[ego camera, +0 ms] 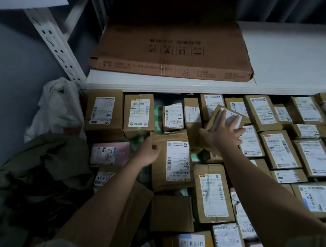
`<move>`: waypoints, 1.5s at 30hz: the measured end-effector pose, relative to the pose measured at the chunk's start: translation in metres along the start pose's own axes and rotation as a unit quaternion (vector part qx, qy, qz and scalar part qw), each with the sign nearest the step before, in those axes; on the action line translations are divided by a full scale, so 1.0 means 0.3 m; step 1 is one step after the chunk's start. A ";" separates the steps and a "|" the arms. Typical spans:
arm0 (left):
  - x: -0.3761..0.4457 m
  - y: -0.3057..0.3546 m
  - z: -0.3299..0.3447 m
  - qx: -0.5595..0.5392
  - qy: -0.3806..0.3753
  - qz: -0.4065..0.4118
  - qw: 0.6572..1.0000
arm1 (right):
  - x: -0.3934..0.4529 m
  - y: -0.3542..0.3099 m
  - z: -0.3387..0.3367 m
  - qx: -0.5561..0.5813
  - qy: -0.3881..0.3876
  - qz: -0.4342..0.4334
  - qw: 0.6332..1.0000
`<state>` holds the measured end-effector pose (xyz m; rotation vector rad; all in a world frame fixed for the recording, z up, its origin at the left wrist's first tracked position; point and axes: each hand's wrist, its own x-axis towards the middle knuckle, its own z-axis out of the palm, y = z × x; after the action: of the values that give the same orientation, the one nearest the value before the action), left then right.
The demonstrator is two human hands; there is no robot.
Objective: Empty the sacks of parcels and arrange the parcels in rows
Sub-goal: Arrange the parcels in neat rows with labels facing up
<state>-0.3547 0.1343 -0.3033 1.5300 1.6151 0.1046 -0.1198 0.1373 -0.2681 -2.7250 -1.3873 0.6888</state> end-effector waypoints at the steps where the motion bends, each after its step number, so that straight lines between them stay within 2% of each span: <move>1: -0.015 -0.007 0.003 0.002 -0.018 -0.011 1.000 | -0.003 0.003 -0.005 -0.001 0.008 -0.009 1.000; 4: -0.040 -0.027 0.014 0.015 -0.058 -0.026 0.998 | -0.015 -0.005 -0.025 -0.002 0.031 -0.041 0.999; 7: -0.043 -0.025 0.016 0.015 -0.048 -0.022 0.998 | -0.027 -0.035 -0.044 0.000 0.067 -0.093 0.993; 11: -0.011 0.038 -0.027 0.026 0.071 0.025 0.997 | -0.041 -0.101 -0.087 0.016 0.083 -0.152 0.985; 13: 0.030 0.093 -0.049 0.027 0.105 0.049 0.993 | -0.026 -0.135 -0.108 0.030 0.089 -0.173 0.980; 17: 0.162 0.197 -0.045 0.040 0.090 0.054 0.994 | 0.057 -0.177 -0.112 0.006 0.085 -0.182 0.979; 20: 0.286 0.252 -0.014 0.082 0.079 0.030 0.993 | 0.142 -0.180 -0.082 -0.058 0.069 -0.182 0.979; 22: 0.353 0.269 0.006 0.070 0.068 0.009 0.995 | 0.168 -0.165 -0.049 -0.096 0.053 -0.179 0.978; 25: 0.455 0.269 0.049 0.038 0.045 -0.023 0.998 | 0.201 -0.131 0.007 -0.086 0.043 -0.176 0.980; 28: 0.539 0.265 0.084 0.054 0.032 -0.046 0.997 | 0.232 -0.117 0.030 -0.078 0.040 -0.178 0.980; 30: 0.566 0.259 0.093 0.062 0.036 -0.060 0.996 | 0.229 -0.125 0.028 -0.086 0.032 -0.181 0.979; 36: 0.614 0.284 0.107 0.024 -0.016 -0.109 0.994 | 0.232 -0.111 0.026 -0.106 0.013 -0.177 0.978; 40: 0.621 0.270 0.088 0.025 -0.049 -0.114 0.992 | 0.229 -0.115 0.025 -0.117 0.005 -0.177 0.977; 45: 0.605 0.260 0.098 0.005 -0.026 -0.096 0.995 | 0.232 -0.114 0.029 -0.118 0.006 -0.179 0.977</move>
<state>-0.2496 0.2907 -0.3693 1.3658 1.7150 -0.0488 -0.1139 0.2101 -0.2955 -2.5160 -2.0029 0.5104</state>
